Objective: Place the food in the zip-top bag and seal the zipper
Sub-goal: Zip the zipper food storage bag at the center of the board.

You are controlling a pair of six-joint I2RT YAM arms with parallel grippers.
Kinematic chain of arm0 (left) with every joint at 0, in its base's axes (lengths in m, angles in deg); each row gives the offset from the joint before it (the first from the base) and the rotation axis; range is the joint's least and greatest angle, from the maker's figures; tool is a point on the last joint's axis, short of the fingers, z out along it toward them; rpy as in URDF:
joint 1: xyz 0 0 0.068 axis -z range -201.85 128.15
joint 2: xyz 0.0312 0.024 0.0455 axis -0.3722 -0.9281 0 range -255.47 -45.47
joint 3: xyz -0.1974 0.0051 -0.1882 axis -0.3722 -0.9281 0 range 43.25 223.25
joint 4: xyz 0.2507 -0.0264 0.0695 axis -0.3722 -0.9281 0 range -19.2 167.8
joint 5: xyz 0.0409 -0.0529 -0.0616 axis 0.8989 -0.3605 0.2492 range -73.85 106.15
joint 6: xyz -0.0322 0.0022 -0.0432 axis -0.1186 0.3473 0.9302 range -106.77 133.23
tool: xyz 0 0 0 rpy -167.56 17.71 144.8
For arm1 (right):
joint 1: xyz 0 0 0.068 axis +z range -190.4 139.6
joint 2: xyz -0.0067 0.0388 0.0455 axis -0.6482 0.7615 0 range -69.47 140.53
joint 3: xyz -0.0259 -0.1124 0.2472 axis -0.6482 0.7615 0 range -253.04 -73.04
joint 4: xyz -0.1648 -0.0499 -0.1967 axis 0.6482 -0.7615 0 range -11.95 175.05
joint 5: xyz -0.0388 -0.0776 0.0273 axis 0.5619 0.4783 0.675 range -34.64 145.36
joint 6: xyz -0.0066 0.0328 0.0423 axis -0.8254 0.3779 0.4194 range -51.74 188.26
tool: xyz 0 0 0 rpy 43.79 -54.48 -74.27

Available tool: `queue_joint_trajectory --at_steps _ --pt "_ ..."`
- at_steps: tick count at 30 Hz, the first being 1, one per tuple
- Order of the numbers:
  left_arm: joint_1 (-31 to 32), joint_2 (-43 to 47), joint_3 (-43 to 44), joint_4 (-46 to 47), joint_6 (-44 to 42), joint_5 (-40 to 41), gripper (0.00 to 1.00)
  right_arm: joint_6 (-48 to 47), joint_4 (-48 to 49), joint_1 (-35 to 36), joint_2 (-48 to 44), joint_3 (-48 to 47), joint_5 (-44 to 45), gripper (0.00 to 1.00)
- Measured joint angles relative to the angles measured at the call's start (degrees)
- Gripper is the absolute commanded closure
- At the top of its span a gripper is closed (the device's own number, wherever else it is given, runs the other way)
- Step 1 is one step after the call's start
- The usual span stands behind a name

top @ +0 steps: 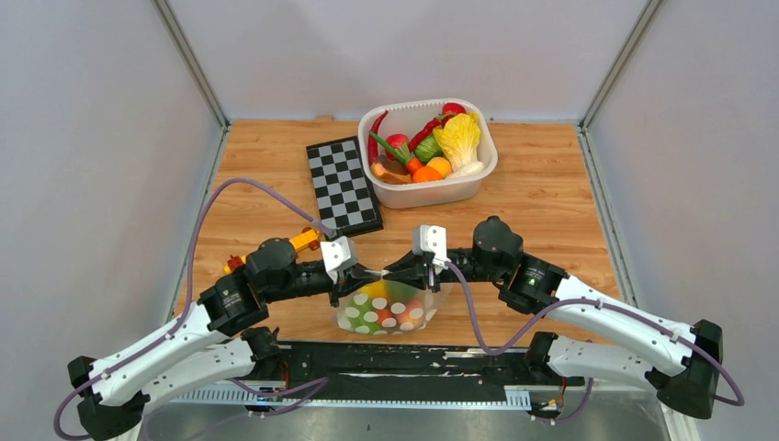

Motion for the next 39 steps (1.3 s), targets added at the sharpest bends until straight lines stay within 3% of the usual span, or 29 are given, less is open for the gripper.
queue_joint_trajectory --at_steps 39 --pt "0.0 5.5 -1.1 -0.8 1.3 9.4 1.00 -4.7 -7.7 0.0 -8.4 5.2 10.1 0.99"
